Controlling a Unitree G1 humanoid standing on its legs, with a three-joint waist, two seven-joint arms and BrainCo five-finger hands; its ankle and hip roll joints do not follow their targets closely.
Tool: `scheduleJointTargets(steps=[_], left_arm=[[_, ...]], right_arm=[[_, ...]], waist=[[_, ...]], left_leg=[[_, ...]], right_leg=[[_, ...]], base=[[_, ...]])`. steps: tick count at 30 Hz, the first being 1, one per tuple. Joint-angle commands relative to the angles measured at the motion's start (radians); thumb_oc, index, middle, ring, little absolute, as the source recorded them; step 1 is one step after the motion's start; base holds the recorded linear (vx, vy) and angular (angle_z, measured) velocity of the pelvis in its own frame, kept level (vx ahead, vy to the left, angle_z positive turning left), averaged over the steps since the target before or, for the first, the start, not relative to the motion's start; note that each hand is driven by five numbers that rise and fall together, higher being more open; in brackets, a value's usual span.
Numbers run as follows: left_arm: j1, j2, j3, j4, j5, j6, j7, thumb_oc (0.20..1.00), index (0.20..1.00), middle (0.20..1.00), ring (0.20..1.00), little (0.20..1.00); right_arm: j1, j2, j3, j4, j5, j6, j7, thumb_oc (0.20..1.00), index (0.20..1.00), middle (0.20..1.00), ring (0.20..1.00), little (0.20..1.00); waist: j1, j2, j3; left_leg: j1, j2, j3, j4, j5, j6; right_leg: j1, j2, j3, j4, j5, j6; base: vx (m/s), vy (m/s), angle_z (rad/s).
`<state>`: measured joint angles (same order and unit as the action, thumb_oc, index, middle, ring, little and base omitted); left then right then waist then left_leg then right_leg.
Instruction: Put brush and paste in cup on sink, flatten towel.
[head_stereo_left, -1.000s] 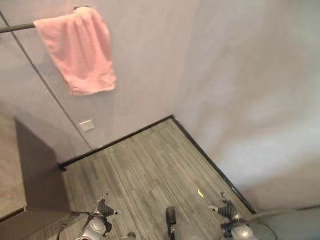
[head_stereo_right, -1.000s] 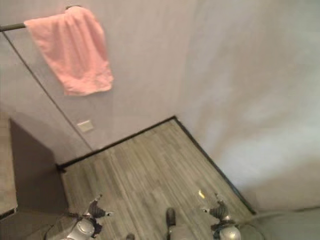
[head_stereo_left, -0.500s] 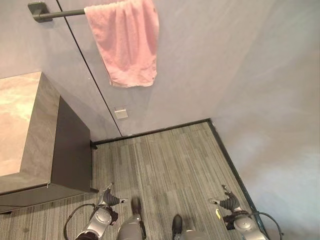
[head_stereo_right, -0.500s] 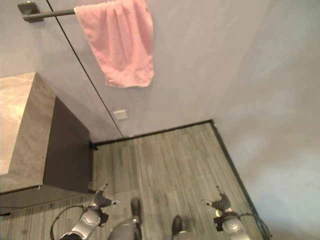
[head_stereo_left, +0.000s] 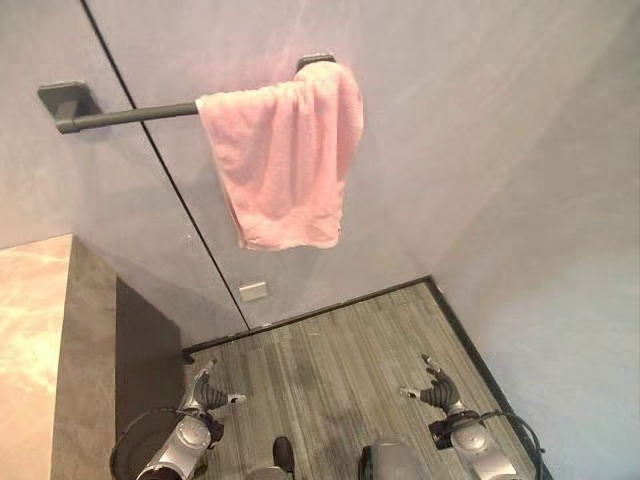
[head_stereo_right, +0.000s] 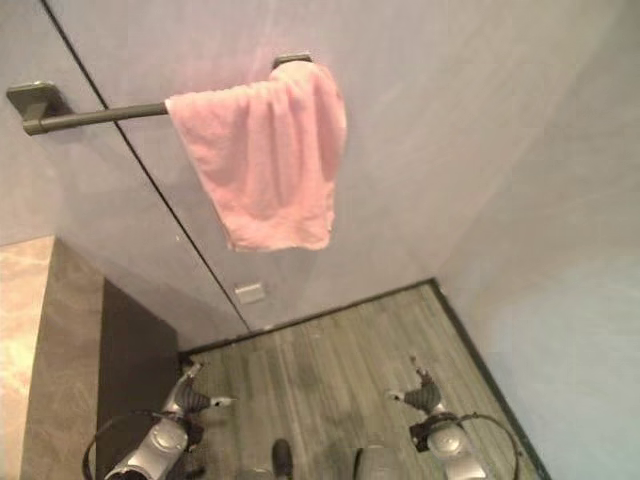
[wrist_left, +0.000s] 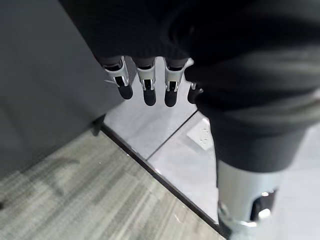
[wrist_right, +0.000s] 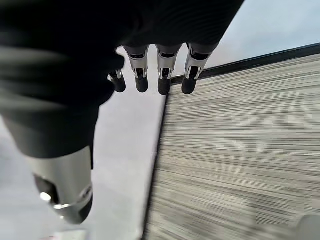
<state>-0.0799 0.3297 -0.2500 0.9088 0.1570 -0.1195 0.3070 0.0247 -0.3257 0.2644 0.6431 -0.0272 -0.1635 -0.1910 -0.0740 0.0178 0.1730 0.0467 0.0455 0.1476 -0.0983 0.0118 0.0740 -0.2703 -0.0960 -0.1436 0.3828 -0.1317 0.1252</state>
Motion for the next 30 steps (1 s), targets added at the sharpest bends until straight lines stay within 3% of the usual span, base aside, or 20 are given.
scheduleJointTargets(steps=[1, 4, 9, 10, 11, 12, 14, 16, 18, 19, 20, 21, 23, 24, 25, 30], left_arm=[[-0.009, 0.028, 0.014, -0.160, -0.018, -0.042, 0.017, 1.000, 1.000, 1.000, 1.000, 1.000], [-0.003, 0.041, 0.011, -0.259, -0.019, -0.056, 0.008, 1.000, 1.000, 1.000, 1.000, 1.000], [0.008, 0.050, 0.011, -0.330, -0.027, -0.071, -0.006, 1.000, 1.000, 1.000, 1.000, 1.000], [0.014, 0.058, 0.016, -0.365, -0.025, -0.080, -0.014, 1.000, 1.000, 1.000, 1.000, 1.000], [0.015, 0.058, 0.017, -0.366, -0.025, -0.079, -0.015, 1.000, 1.000, 1.000, 1.000, 1.000], [0.027, 0.076, 0.028, -0.415, -0.023, -0.085, -0.027, 1.000, 1.000, 1.000, 1.000, 1.000], [0.032, 0.107, 0.046, -0.477, -0.021, -0.101, -0.035, 1.000, 1.000, 1.000, 1.000, 1.000], [0.028, 0.127, 0.057, -0.520, -0.027, -0.103, -0.042, 1.000, 1.000, 1.000, 1.000, 1.000], [0.022, 0.164, 0.089, -0.574, -0.032, -0.110, -0.068, 1.000, 1.000, 1.000, 1.000, 1.000], [0.019, 0.182, 0.102, -0.588, -0.037, -0.115, -0.069, 1.000, 1.000, 1.000, 1.000, 1.000], [0.021, 0.181, 0.103, -0.590, -0.037, -0.115, -0.070, 1.000, 1.000, 1.000, 1.000, 1.000], [0.020, 0.196, 0.112, -0.607, -0.053, -0.120, -0.070, 1.000, 1.000, 1.000, 1.000, 1.000], [0.031, 0.220, 0.133, -0.635, -0.083, -0.128, -0.066, 1.000, 1.000, 1.000, 1.000, 1.000], [0.036, 0.232, 0.142, -0.661, -0.097, -0.138, -0.061, 1.000, 1.000, 1.000, 1.000, 1.000], [0.053, 0.247, 0.167, -0.698, -0.110, -0.135, -0.077, 1.000, 1.000, 1.000, 1.000, 1.000], [0.124, 0.328, 0.222, -0.805, -0.173, -0.146, -0.156, 1.000, 1.000, 1.000, 1.000, 1.000]], right_arm=[[0.009, -0.025, -0.048, -0.097, 0.044, -0.048, -0.030, 1.000, 1.000, 1.000, 1.000, 1.000], [0.019, -0.038, -0.093, -0.128, 0.071, -0.061, -0.027, 1.000, 1.000, 1.000, 1.000, 1.000], [0.019, -0.062, -0.136, -0.144, 0.138, -0.083, -0.011, 1.000, 1.000, 1.000, 1.000, 1.000], [0.015, -0.080, -0.162, -0.155, 0.185, -0.099, 0.003, 1.000, 1.000, 1.000, 1.000, 1.000], [0.015, -0.080, -0.162, -0.155, 0.185, -0.099, 0.003, 1.000, 1.000, 1.000, 1.000, 1.000], [0.006, -0.115, -0.186, -0.198, 0.242, -0.115, 0.038, 1.000, 1.000, 1.000, 1.000, 1.000], [-0.010, -0.157, -0.194, -0.269, 0.301, -0.134, 0.077, 1.000, 1.000, 1.000, 1.000, 1.000], [-0.019, -0.189, -0.200, -0.312, 0.347, -0.138, 0.103, 1.000, 1.000, 1.000, 1.000, 1.000], [-0.014, -0.249, -0.231, -0.377, 0.408, -0.135, 0.153, 1.000, 1.000, 1.000, 1.000, 1.000], [-0.025, -0.279, -0.234, -0.392, 0.417, -0.132, 0.167, 1.000, 1.000, 1.000, 1.000, 1.000], [-0.026, -0.281, -0.234, -0.392, 0.419, -0.131, 0.168, 1.000, 1.000, 1.000, 1.000, 1.000], [-0.047, -0.313, -0.226, -0.410, 0.436, -0.127, 0.190, 1.000, 1.000, 1.000, 1.000, 1.000], [-0.084, -0.347, -0.201, -0.419, 0.476, -0.122, 0.217, 1.000, 1.000, 1.000, 1.000, 1.000], [-0.104, -0.363, -0.188, -0.429, 0.484, -0.124, 0.227, 1.000, 1.000, 1.000, 1.000, 1.000], [-0.121, -0.374, -0.178, -0.439, 0.504, -0.111, 0.258, 1.000, 1.000, 1.000, 1.000, 1.000], [-0.196, -0.395, -0.151, -0.399, 0.544, -0.075, 0.281, 1.000, 1.000, 1.000, 1.000, 1.000]], waist=[[-0.020, -0.058, -0.017], [-0.037, -0.069, -0.027], [-0.038, -0.074, -0.056], [-0.035, -0.072, -0.073], [-0.038, -0.071, -0.073], [-0.036, -0.068, -0.083], [-0.021, -0.081, -0.068], [-0.014, -0.092, -0.049], [-0.006, -0.098, -0.046], [0.000, -0.091, -0.050], [-0.001, -0.091, -0.050], [0.009, -0.081, -0.052], [0.034, -0.059, -0.051], [0.045, -0.054, -0.047], [0.047, -0.049, -0.049], [0.072, -0.028, -0.061]], left_leg=[[0.029, -0.057, -0.016, 0.075, -0.054, -0.077], [0.073, -0.063, -0.061, 0.110, -0.102, -0.083], [0.111, -0.048, -0.096, 0.142, -0.128, -0.096], [0.116, -0.028, -0.107, 0.175, -0.104, -0.119], [0.115, -0.026, -0.110, 0.177, -0.105, -0.119], [0.082, -0.008, -0.110, 0.290, -0.053, -0.156], [0.007, 0.006, -0.104, 0.454, 0.005, -0.192], [-0.054, 0.039, -0.061, 0.532, 0.015, -0.192], [-0.083, 0.133, 0.050, 0.390, 0.003, -0.181], [-0.088, 0.147, 0.059, 0.286, 0.005, -0.187], [-0.078, 0.144, 0.061, 0.271, 0.010, -0.187], [-0.083, 0.156, 0.047, 0.182, 0.041, -0.198], [-0.114, 0.186, -0.022, 0.075, 0.136, -0.219], [-0.127, 0.186, -0.065, 0.067, 0.150, -0.227], [-0.112, 0.186, -0.072, 0.081, 0.115, -0.222], [-0.071, 0.151, -0.048, 0.070, 0.092, -0.219]], right_leg=[[0.039, -0.039, -0.007, -0.293, 0.225, 0.041], [0.041, -0.026, 0.077, -0.316, 0.261, 0.059], [0.077, 0.008, 0.089, -0.282, 0.243, 0.038], [0.112, 0.022, 0.066, -0.300, 0.232, 0.025], [0.114, 0.023, 0.063, -0.302, 0.233, 0.025], [0.152, 0.038, 0.038, -0.331, 0.227, 0.006], [0.188, 0.035, 0.016, -0.343, 0.212, -0.014], [0.211, 0.025, -0.001, -0.349, 0.196, -0.029], [0.242, 0.004, -0.036, -0.366, 0.170, -0.015], [0.249, 0.002, -0.040, -0.373, 0.163, -0.004], [0.252, 0.000, -0.039, -0.373, 0.161, -0.003], [0.251, 0.002, -0.036, -0.367, 0.150, 0.005], [0.260, 0.006, -0.021, -0.357, 0.127, 0.005], [0.269, -0.001, -0.013, -0.355, 0.121, 0.007], [0.277, -0.006, -0.004, -0.353, 0.109, 0.008], [0.305, -0.042, 0.008, -0.366, 0.126, 0.019]], base=[[0.44, -0.049, 0.67], [0.39, -0.062, 0.68], [0.33, -0.113, 0.33], [0.24, -0.126, 0.21], [0.45, -0.248, 0.36], [0.30, -0.185, 0.30], [0.30, -0.209, 0.35], [0.18, -0.140, 0.20], [0.25, -0.039, 0.33], [0.20, 0.034, 0.43], [0.16, 0.079, 0.50], [0.15, 0.083, 0.35], [0.22, 0.129, 0.02], [0.20, 0.124, -0.31], [0.17, 0.108, -0.43], [0.16, 0.149, -0.26]])
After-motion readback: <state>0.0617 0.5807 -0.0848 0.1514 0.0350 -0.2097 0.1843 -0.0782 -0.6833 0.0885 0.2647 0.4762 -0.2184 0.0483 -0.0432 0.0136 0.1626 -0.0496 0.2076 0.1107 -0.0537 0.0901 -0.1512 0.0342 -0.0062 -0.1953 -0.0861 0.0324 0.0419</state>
